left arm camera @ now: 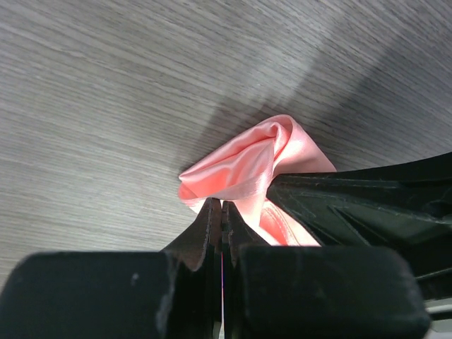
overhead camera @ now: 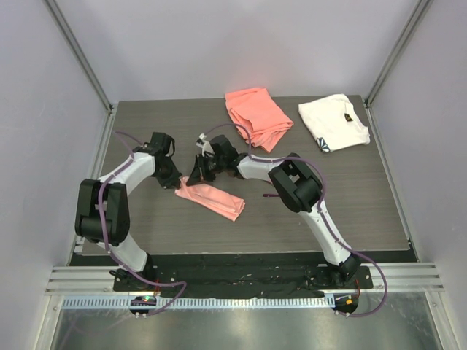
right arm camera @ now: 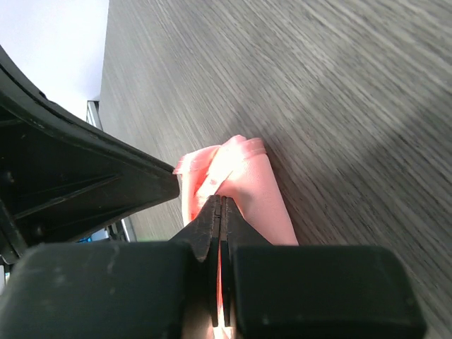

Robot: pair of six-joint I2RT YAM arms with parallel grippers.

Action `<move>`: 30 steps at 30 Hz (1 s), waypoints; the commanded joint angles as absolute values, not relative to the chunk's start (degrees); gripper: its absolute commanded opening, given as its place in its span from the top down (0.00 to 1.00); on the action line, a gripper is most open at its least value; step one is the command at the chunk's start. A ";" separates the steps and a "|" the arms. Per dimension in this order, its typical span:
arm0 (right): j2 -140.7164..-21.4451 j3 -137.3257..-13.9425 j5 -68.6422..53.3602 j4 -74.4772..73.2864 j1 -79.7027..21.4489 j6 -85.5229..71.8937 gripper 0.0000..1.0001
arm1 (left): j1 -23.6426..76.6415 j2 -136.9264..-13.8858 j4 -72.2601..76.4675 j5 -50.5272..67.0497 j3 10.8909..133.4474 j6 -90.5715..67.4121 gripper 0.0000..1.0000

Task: Fold the napkin into a case and place the utensils inside
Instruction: Stuff the top corner of the smaller-rectangle-folded napkin into the folded napkin, then turn over the smaller rectangle-folded napkin at the center of the board.

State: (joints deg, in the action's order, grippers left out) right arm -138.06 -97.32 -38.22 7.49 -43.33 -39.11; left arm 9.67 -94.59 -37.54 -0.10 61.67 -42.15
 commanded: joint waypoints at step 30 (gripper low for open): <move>-130.18 -90.53 -44.73 10.11 -41.31 -38.58 0.94 | 11.07 -101.52 -29.97 1.49 62.67 -44.56 1.00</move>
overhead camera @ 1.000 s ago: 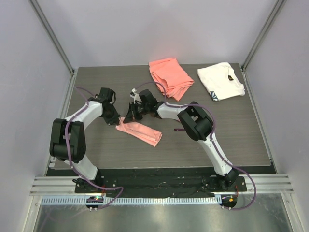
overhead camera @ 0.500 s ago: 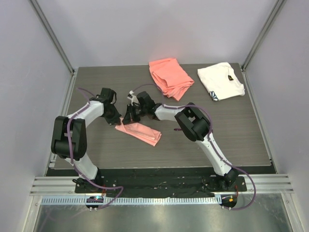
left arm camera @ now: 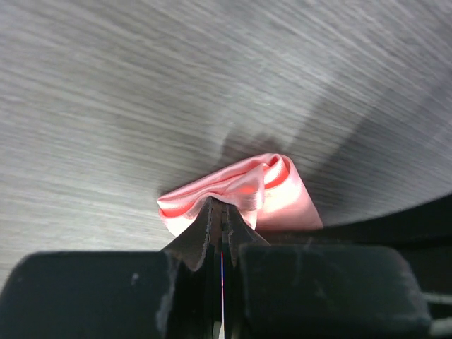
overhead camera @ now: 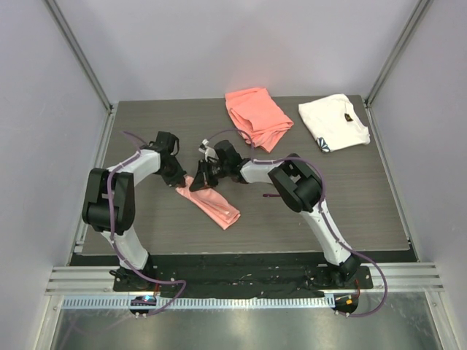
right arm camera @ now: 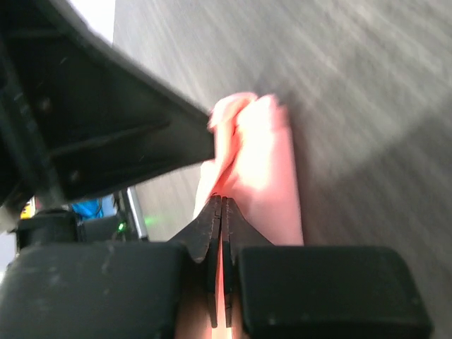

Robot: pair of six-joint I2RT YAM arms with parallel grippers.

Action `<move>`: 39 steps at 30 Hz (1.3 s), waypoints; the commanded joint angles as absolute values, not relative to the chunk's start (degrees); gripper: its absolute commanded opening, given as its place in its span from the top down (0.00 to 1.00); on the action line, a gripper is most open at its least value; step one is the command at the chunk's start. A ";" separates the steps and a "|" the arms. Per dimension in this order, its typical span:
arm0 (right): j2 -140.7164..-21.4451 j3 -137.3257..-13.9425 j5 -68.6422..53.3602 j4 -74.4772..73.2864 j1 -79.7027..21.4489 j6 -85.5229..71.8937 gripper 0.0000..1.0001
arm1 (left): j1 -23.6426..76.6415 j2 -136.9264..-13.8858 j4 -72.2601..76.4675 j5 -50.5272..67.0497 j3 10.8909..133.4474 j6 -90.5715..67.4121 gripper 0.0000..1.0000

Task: Fold the napkin into a case and place the utensils inside
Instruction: Turn over the smaller rectangle-folded napkin at the center of the board.

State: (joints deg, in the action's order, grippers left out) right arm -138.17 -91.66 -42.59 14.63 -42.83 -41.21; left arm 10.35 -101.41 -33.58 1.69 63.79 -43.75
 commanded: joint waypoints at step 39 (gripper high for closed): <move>-126.99 -64.95 -45.17 19.43 -44.30 -37.09 0.99 | 13.45 -106.08 -27.34 3.52 62.49 -45.62 0.99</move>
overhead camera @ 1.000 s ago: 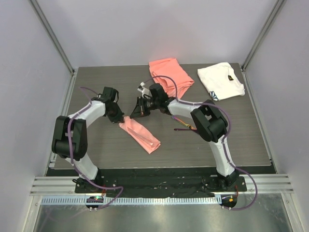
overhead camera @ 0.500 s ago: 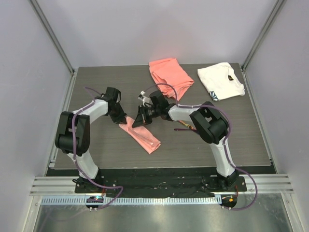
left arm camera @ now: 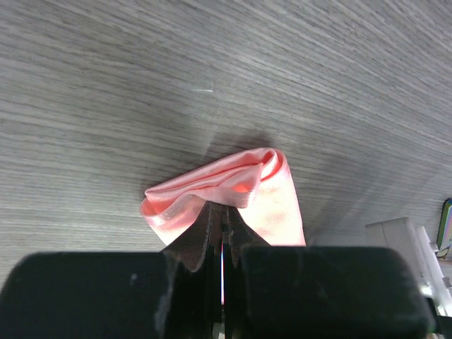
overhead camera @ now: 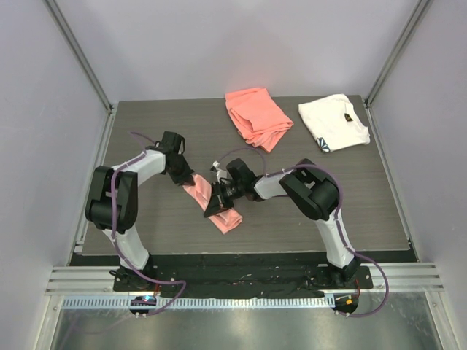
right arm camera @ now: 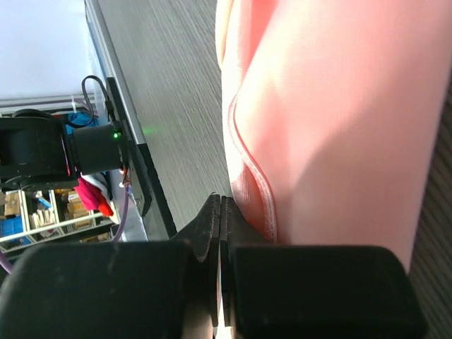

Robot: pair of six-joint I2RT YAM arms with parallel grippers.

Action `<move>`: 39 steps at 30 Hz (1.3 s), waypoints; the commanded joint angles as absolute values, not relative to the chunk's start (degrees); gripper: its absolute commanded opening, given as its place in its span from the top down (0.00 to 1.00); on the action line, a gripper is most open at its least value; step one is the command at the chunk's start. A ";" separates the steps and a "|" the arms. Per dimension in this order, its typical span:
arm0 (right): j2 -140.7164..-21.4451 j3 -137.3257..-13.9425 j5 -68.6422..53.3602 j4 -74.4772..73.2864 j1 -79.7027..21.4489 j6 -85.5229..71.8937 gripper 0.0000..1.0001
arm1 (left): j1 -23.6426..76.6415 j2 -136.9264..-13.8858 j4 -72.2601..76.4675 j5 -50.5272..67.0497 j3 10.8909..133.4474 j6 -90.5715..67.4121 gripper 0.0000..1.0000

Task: Fold the napkin into a case and place the utensils inside
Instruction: Turn over the smaller rectangle-folded napkin at the center of the board.

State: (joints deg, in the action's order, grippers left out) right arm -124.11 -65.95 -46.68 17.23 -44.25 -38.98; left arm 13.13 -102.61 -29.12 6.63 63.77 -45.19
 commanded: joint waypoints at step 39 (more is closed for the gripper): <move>-111.53 -79.19 7.90 -22.85 -59.76 -6.15 0.25 | 6.50 -68.21 -50.80 2.63 69.17 -41.66 0.66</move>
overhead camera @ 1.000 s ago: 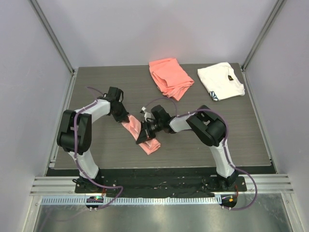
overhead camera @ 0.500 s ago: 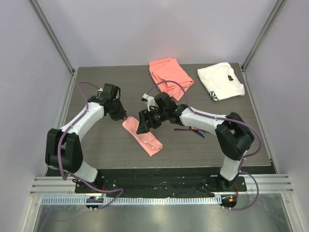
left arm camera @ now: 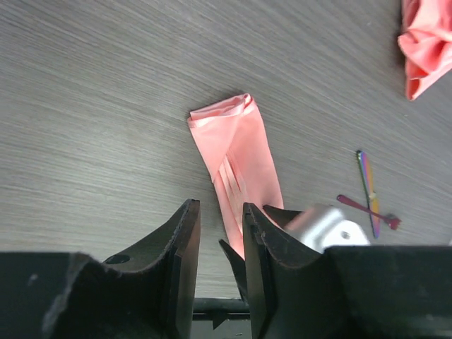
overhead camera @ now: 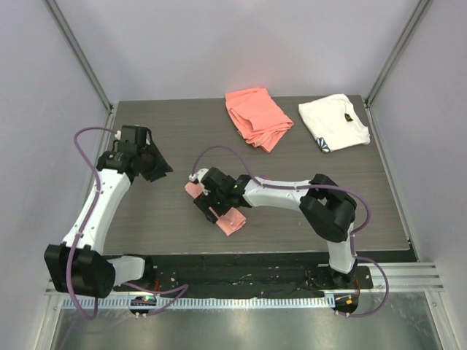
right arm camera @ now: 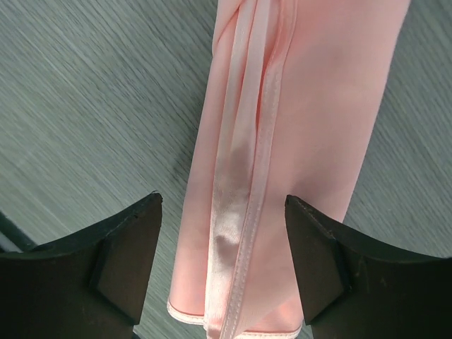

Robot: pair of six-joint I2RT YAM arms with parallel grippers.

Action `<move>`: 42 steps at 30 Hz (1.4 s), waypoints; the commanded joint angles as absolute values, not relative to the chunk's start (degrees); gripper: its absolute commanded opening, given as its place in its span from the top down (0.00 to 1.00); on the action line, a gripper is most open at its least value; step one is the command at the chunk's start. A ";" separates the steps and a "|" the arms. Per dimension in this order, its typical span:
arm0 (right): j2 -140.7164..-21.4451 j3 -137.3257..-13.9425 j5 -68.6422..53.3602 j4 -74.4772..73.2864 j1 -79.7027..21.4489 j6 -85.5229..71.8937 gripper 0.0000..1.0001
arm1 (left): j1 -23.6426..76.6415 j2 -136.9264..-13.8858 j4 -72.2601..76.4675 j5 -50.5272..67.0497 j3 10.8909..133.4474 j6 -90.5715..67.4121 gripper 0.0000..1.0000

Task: Fold the napkin into a case and place the utensils inside
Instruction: Turn over the smaller rectangle-folded napkin at the center of the board.

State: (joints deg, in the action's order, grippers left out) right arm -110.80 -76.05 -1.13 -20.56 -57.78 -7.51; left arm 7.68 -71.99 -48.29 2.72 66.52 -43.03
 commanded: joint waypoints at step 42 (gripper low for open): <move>-111.54 -86.58 -8.76 -18.06 -63.90 -16.86 0.99 | 1.06 -65.39 -53.08 5.98 67.24 -37.62 0.65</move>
State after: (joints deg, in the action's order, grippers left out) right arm -118.83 -87.66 5.82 -27.73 -66.30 -9.54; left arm 2.26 -67.51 -51.90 5.26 67.35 -39.79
